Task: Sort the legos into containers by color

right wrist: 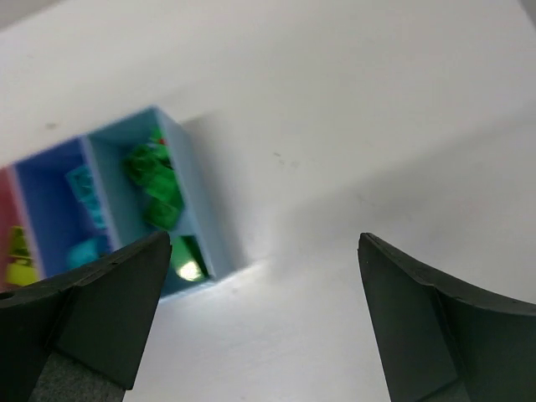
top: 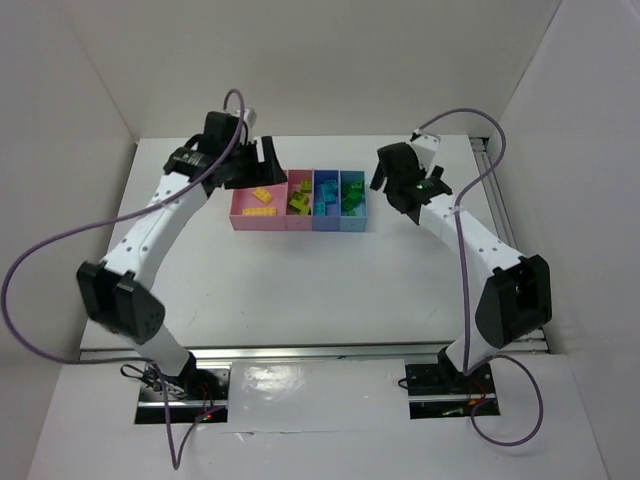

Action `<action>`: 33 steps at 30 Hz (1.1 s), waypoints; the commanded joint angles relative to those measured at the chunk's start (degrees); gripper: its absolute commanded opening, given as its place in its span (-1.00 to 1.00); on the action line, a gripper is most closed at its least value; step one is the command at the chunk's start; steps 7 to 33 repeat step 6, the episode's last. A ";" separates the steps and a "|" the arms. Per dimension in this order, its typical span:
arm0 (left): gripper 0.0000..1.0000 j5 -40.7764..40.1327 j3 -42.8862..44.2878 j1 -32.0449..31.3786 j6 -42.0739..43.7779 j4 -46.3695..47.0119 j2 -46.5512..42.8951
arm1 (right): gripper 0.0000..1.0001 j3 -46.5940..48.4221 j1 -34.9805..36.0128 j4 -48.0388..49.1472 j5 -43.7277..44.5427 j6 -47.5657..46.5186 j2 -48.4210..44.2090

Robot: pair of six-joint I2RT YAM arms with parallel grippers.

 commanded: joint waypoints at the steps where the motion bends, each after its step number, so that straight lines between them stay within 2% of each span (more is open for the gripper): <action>1: 0.72 -4.39 -8.79 -0.27 1.87 2.84 -8.92 | 1.00 -4.91 -0.70 -6.45 7.18 2.25 -4.53; 6: 0.77 -5.09 -18.58 -0.27 2.66 5.65 -21.32 | 1.00 -11.52 -1.93 -4.18 -0.44 -1.80 -11.37; 33: 0.77 -5.09 -18.58 -0.27 2.66 5.65 -21.32 | 1.00 -11.52 -1.93 -4.18 -0.44 -1.80 -11.37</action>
